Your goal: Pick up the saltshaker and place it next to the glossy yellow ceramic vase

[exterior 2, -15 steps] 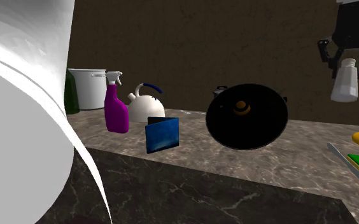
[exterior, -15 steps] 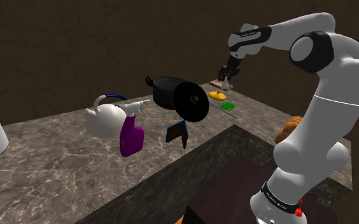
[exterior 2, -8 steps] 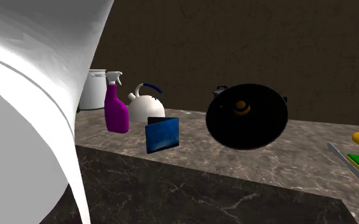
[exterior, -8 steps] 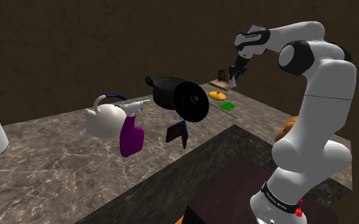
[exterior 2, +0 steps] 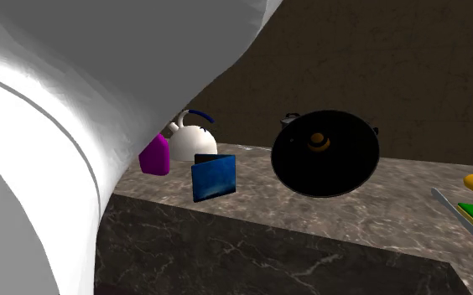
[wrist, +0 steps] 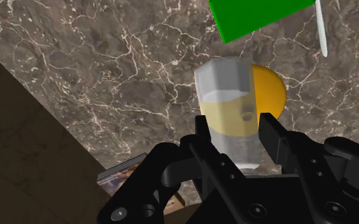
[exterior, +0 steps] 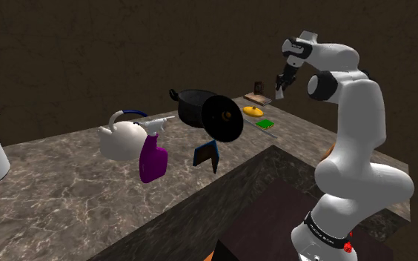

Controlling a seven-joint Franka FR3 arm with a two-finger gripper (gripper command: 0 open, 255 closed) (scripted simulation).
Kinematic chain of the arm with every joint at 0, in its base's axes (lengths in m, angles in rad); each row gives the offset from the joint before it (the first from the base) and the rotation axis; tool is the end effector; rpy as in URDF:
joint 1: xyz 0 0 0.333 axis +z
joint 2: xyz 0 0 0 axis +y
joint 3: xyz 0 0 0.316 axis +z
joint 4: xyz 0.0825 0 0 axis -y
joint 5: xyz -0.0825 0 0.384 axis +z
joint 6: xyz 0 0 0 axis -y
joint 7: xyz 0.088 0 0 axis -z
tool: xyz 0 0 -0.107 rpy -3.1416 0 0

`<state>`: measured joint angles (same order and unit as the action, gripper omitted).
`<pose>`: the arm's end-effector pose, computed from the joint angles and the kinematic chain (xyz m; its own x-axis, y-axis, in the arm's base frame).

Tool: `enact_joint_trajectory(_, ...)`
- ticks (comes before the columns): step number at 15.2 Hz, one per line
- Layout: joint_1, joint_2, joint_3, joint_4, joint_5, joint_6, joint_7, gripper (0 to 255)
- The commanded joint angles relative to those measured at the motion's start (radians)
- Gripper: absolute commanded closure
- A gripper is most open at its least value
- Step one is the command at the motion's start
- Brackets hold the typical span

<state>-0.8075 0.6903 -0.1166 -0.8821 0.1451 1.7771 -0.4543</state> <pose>0.4923 -0.5747 0.5211 0.8802 -0.4224 0.2162 -0.4378 -0.8987 0.0267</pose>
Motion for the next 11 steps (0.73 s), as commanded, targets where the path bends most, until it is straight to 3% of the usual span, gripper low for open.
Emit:
enact_joint_trajectory(1,-0.024,0.064,0.002,0.088,0.007,-0.028,-0.016,255)
enact_joint_trajectory(11,-0.009,0.009,0.000,-0.142,0.009,0.146,-0.034,255)
